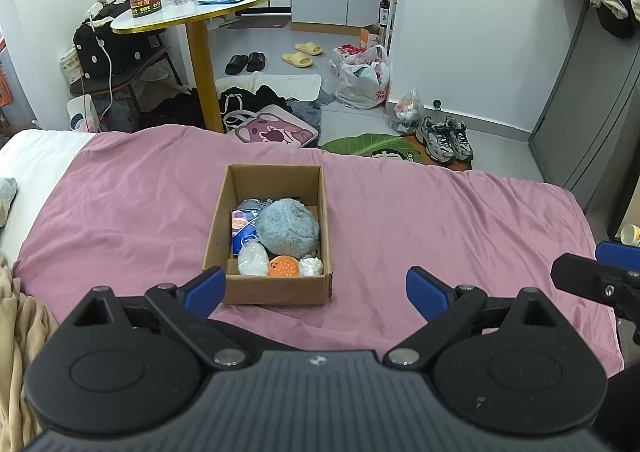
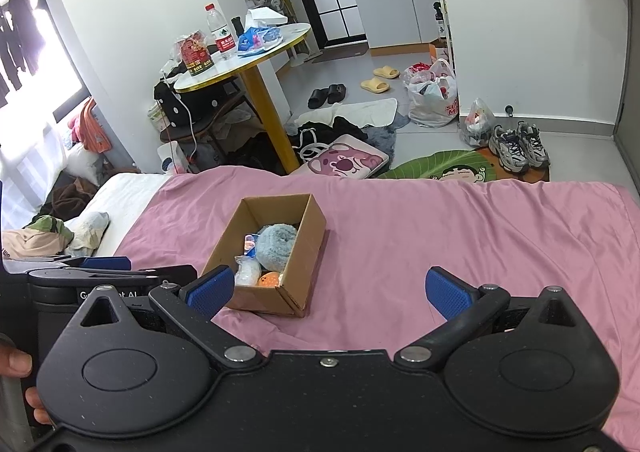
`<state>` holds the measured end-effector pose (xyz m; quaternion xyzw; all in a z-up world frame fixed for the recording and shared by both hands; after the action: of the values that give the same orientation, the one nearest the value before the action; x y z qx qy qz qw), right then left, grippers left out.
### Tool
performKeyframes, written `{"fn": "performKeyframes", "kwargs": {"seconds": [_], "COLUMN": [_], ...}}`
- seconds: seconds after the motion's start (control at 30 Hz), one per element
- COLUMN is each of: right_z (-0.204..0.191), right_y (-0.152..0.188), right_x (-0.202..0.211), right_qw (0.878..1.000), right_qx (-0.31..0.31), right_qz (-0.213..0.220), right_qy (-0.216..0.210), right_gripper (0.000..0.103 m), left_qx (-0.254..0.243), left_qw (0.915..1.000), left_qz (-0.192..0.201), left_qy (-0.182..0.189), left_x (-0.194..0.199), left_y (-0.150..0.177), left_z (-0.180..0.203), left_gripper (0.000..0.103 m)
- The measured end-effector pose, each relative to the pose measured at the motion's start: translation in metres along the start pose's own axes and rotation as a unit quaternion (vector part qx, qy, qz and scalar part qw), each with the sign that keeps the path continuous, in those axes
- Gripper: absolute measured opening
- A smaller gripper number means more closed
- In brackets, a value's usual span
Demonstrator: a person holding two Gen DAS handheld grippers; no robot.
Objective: Organize soft objects
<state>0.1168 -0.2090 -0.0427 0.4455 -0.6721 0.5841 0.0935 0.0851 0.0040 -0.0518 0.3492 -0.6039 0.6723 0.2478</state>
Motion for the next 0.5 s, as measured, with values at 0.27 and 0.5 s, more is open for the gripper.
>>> {"fn": "performKeyframes", "kwargs": {"seconds": [0.27, 0.5], "right_z": [0.0000, 0.0009], "right_y": [-0.0001, 0.0003], "right_x": [0.0002, 0.0002], "right_qw": [1.000, 1.000], "right_qx": [0.000, -0.001], "right_qz": [0.001, 0.001], "right_qy": [0.000, 0.000], "right_gripper": [0.103, 0.103], "left_qx": [-0.002, -0.002], "left_qw": [1.0000, 1.0000], "left_qz": [-0.001, -0.002], "left_qy": [0.000, 0.000], "left_x": [-0.0007, -0.0009], "left_y": [0.0014, 0.0009], "left_z": [-0.0007, 0.0005], "left_gripper": [0.096, 0.096]}}
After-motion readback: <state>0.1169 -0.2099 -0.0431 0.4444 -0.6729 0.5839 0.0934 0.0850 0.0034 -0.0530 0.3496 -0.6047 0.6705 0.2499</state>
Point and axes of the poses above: each gripper's, at about its wrist camera, not at the fingertips, and x roughly against the way its jaws point, z to its right, y to its underside, the point moved 10 cm from there along -x, roughly the way its jaws point
